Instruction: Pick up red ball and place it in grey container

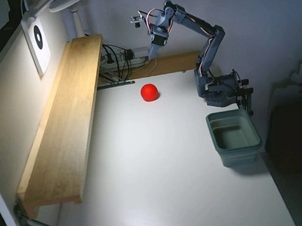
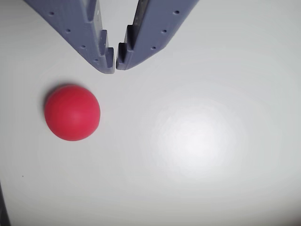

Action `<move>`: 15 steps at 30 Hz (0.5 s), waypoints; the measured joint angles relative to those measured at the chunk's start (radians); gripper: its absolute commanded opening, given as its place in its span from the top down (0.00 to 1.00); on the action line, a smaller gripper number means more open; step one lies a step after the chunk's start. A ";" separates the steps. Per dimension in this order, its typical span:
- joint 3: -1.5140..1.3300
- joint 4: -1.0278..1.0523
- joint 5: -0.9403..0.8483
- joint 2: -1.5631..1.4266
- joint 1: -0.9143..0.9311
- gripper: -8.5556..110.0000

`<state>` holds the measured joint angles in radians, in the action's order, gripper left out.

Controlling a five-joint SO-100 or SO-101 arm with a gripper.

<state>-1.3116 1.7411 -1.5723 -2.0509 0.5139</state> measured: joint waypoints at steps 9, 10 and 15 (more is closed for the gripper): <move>0.000 0.000 0.000 0.000 0.000 0.61; 0.000 0.000 0.000 0.000 0.000 0.61; 0.000 0.000 0.000 0.000 0.000 0.61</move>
<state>-1.3116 1.7411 -1.5723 -2.0509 0.5139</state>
